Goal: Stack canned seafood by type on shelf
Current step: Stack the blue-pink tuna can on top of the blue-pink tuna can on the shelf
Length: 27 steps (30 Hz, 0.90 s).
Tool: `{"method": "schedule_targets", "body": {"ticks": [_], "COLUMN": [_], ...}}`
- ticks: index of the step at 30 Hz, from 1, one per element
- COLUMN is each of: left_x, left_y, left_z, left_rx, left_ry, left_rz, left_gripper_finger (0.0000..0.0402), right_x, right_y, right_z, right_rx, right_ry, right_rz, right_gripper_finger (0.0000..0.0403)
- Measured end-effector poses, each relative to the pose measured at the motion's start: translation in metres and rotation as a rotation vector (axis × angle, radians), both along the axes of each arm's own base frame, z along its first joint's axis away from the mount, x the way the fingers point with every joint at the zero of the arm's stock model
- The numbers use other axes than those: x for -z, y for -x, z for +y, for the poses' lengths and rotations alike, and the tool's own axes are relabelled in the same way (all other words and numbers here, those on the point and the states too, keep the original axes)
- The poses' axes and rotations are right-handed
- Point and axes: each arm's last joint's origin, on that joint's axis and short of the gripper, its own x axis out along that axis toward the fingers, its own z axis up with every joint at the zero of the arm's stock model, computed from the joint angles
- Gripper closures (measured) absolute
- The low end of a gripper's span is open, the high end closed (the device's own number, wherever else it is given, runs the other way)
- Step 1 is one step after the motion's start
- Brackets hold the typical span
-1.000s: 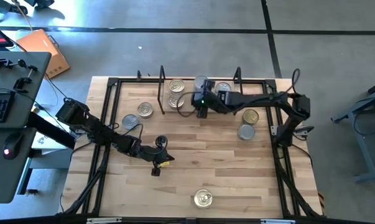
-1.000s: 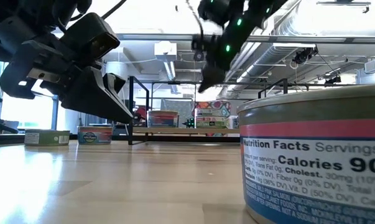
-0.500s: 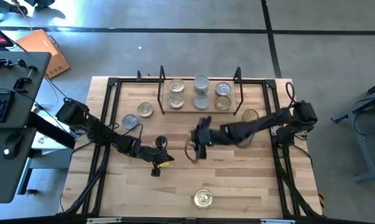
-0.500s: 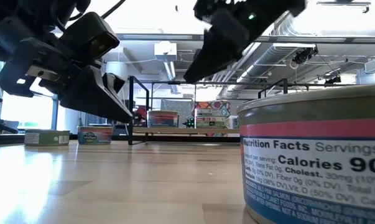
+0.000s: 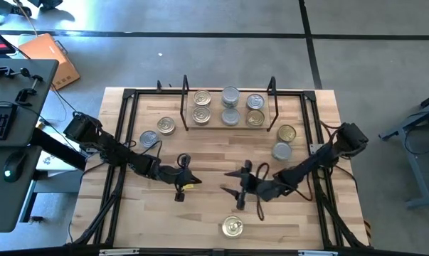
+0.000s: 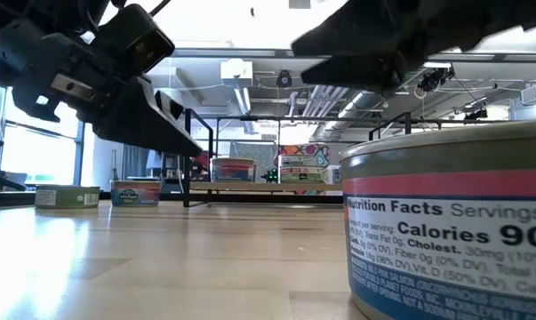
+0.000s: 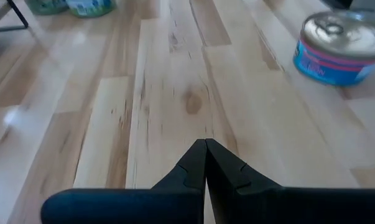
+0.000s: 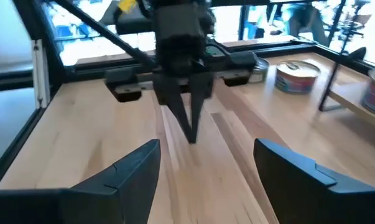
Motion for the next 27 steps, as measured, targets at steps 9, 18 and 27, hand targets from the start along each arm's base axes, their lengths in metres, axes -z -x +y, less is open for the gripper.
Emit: {"method": "schedule_targets", "body": {"ticks": [9, 18, 27], "left_x": [-0.003, -0.021, -0.051], "left_y": [-0.001, 0.042, 0.11], "left_z": [0.006, 0.005, 0.028], "left_rx": [-0.029, -0.256, -0.748], "left_ry": [0.004, -0.173, -0.172], "left_rz": [0.008, 0.35, 0.31], "left_gripper_finger": [0.0401, 0.0402, 0.0402], "right_x": [0.009, 0.009, 0.01], "right_y": [0.006, 0.001, 0.0], "right_z": [-0.009, -0.02, -0.02], "right_rx": [0.068, 0.102, 0.085], "right_ry": [-0.006, -0.002, -0.004], "right_rz": [-0.013, -0.009, 0.001], "right_gripper_finger": [0.0151, 0.0151, 0.0151]}}
